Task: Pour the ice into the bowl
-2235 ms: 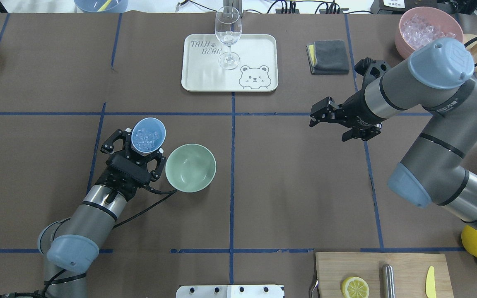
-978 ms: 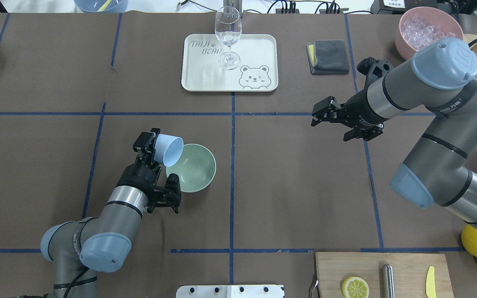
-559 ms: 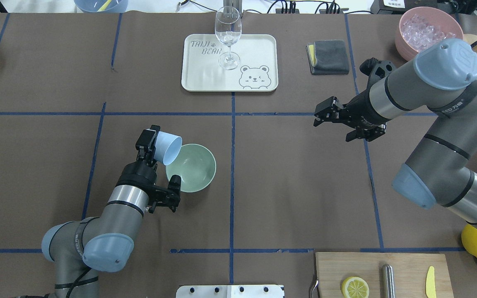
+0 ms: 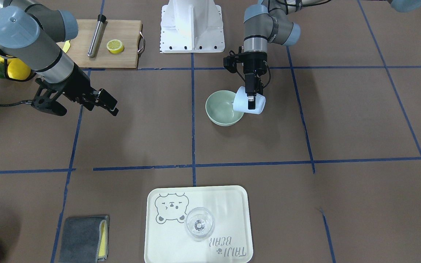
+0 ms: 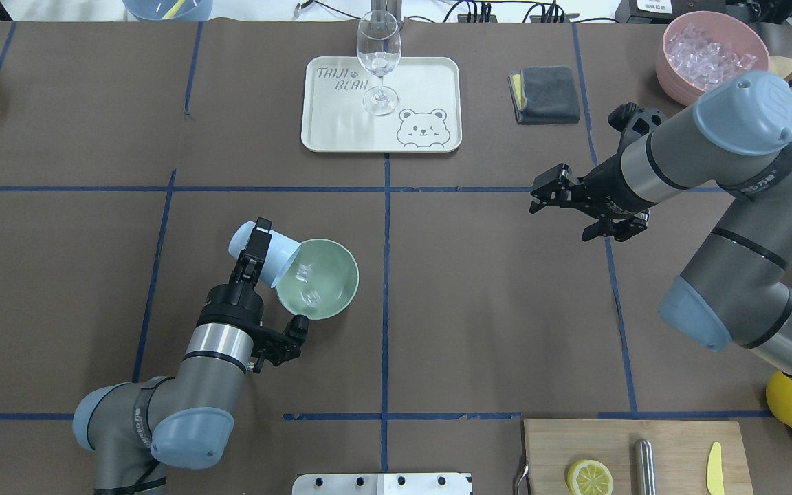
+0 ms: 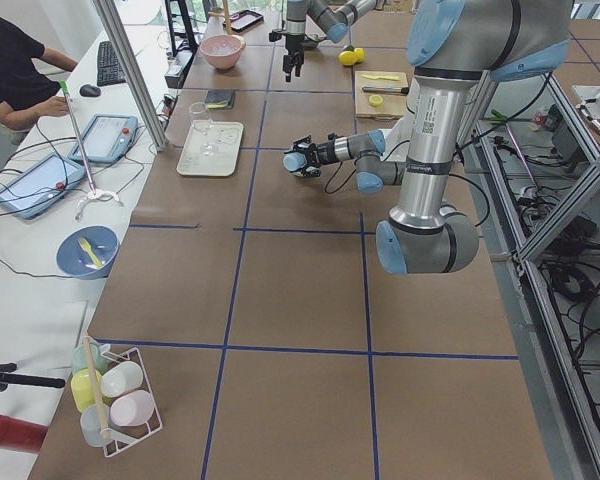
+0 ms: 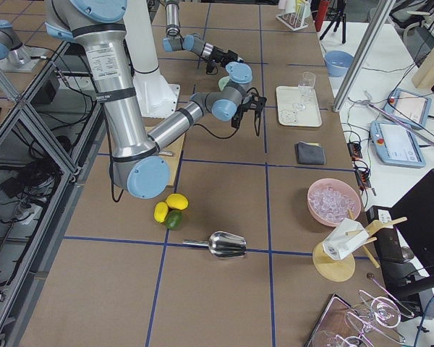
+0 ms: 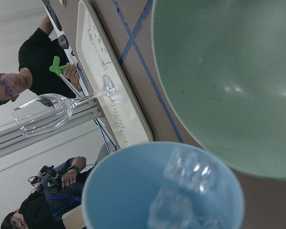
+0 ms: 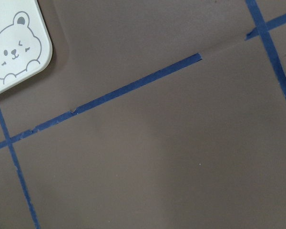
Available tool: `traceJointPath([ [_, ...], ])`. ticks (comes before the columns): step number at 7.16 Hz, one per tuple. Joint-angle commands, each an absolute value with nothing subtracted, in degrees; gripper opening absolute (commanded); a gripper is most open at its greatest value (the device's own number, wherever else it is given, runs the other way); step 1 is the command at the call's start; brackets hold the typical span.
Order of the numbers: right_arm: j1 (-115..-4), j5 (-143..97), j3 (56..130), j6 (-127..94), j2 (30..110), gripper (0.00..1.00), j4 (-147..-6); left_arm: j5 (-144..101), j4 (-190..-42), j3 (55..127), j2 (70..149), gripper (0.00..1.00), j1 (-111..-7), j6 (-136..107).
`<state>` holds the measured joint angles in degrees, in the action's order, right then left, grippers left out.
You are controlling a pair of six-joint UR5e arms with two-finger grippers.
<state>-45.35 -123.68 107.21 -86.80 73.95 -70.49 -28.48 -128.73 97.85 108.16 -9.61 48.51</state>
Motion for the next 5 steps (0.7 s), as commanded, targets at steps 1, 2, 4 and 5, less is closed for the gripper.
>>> traceJointPath([
  [1, -45.35, -123.66, 107.31, -87.36, 73.92, 1.00, -70.49, -26.12, -128.06, 97.57, 108.37, 0.00, -9.32, 53.34],
  [2, -45.26, -123.66, 107.31, -87.36, 73.92, 1.00, -70.49, -25.58, -128.06, 97.65, 108.37, 0.00, -9.32, 53.52],
  [4, -45.35, -123.66, 107.23, -87.36, 74.00, 1.00, -70.49, -25.58, -128.06, 97.47, 108.37, 0.00, -9.32, 53.53],
  [5, -45.35, -123.66, 107.31, -87.36, 73.92, 1.00, -70.49, -25.58, -128.06, 98.17, 108.37, 0.00, -9.32, 53.53],
])
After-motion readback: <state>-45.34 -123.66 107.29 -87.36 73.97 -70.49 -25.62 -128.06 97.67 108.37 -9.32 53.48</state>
